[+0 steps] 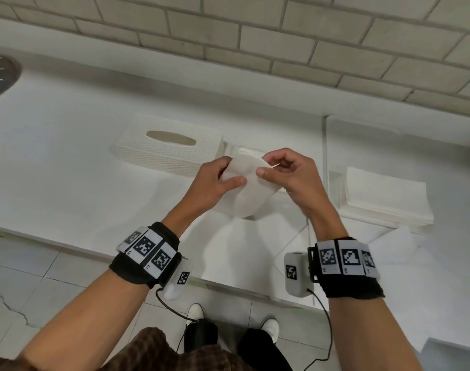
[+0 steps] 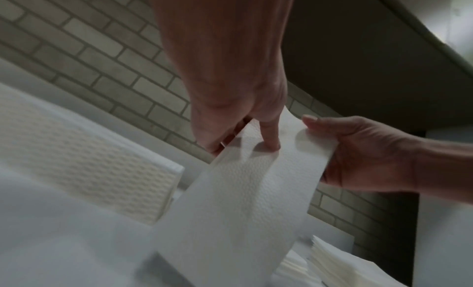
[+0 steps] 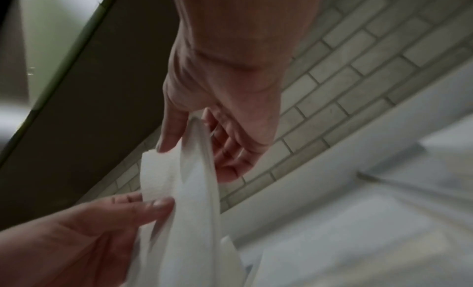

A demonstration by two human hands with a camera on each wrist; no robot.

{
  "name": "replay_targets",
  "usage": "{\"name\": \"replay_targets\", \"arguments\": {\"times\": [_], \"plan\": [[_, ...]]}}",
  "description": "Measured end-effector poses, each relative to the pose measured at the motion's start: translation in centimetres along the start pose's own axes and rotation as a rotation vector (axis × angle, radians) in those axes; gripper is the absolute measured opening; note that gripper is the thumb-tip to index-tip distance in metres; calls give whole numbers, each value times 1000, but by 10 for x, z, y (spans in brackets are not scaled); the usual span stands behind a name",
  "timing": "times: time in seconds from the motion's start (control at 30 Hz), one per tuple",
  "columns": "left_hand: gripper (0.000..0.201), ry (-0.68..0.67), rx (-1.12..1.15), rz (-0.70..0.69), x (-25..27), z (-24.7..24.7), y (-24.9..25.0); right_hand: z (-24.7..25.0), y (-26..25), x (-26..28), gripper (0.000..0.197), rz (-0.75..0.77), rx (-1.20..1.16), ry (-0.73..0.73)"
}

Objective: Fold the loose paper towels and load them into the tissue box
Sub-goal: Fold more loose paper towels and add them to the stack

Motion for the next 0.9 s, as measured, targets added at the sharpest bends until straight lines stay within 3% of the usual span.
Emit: {"name": "replay_targets", "arguments": {"times": [0.1, 0.17, 0.27, 0.37, 0.43, 0.57, 0.67, 0.9], "plan": [[15, -87, -134, -26, -2, -9, 11, 4, -5, -5, 13, -38, 308, -163], [16, -137, -141, -12, -3, -10, 14, 10, 0, -5, 12, -60, 380, -161], [22, -100, -24, 94, -5, 17, 7, 30, 11, -3, 7, -108, 185, -45], [32, -59, 265, 204, -4, 42, -8, 42, 33, 3, 15, -193, -182, 36], [37, -33, 406, 244, -3, 43, -20, 37, 49, 6, 19, -231, -306, 73], [27, 71, 319, 256, -3, 40, -43, 21, 82, 11, 18, -293, -191, 90], [19, 70, 201, 221, -1, 42, -50, 14, 100, 16, 17, -332, -145, 89], [22, 101, 157, 203, 5, 44, -63, 5, 109, 24, 17, -323, -91, 85]]}}
Point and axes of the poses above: each hand's wrist, its own x-axis away from the middle knuckle, its own z-axis out of the back of the hand, y = z × x, the point moved 4 cm from there along -x, towards the middle knuckle, and after that the axes turned 8 degrees about x, right-handed, at the moved point
